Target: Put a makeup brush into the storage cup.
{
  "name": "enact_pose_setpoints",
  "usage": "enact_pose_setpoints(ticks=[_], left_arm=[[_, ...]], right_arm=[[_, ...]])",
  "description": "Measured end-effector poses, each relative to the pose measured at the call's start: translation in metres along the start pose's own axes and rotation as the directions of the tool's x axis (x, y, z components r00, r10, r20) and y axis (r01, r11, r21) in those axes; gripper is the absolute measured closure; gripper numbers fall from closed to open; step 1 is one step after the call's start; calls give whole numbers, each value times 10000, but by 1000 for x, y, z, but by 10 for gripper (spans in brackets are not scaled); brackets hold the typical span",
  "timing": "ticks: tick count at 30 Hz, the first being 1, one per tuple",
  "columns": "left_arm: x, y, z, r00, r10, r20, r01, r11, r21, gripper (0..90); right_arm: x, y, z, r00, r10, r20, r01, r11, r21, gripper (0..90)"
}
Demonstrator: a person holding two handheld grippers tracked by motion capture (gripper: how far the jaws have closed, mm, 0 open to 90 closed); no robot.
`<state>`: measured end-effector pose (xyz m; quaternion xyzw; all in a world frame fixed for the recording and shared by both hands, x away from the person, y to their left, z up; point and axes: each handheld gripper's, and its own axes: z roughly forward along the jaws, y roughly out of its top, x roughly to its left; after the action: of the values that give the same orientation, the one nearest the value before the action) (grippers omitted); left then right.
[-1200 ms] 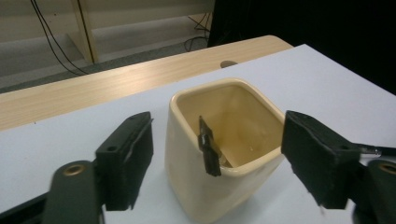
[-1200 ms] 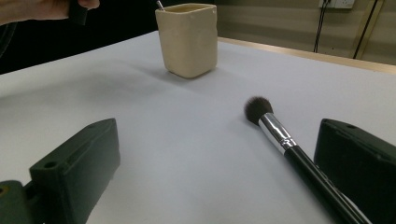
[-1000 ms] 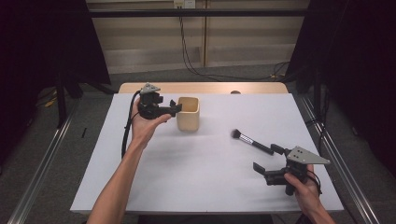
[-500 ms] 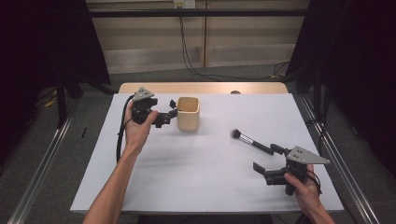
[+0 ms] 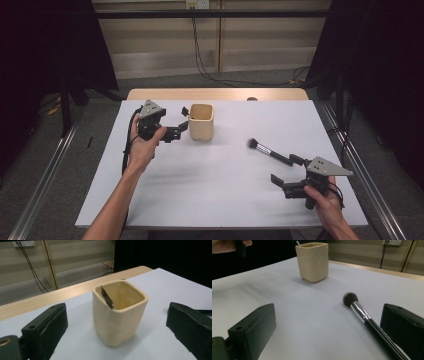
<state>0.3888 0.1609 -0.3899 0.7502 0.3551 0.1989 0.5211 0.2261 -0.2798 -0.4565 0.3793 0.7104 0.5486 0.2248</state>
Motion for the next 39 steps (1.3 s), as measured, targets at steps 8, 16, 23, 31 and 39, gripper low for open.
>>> enact_pose_setpoints(ticks=[8,16,23,31,39], left_arm=[[-2,-11,-14,9997,-122,229,128,9997,-222,63],[-1,-22,-27,9990,-244,387,261,9987,-433,60],[0,-34,-38,9990,-227,389,249,9981,-568,57],[1,-47,-53,9980,-394,504,439,9949,-904,51],[-3,-59,-69,9988,-380,319,412,9934,-1066,48]], right_arm=[[0,0,1,10000,4,-5,-4,10000,5,4],[0,0,1,10000,18,13,-18,10000,41,4],[-1,-1,1,10000,20,20,-20,10000,56,4],[0,0,0,10000,53,69,-53,10000,13,4],[-1,0,0,9999,52,89,-52,10000,14,4]])
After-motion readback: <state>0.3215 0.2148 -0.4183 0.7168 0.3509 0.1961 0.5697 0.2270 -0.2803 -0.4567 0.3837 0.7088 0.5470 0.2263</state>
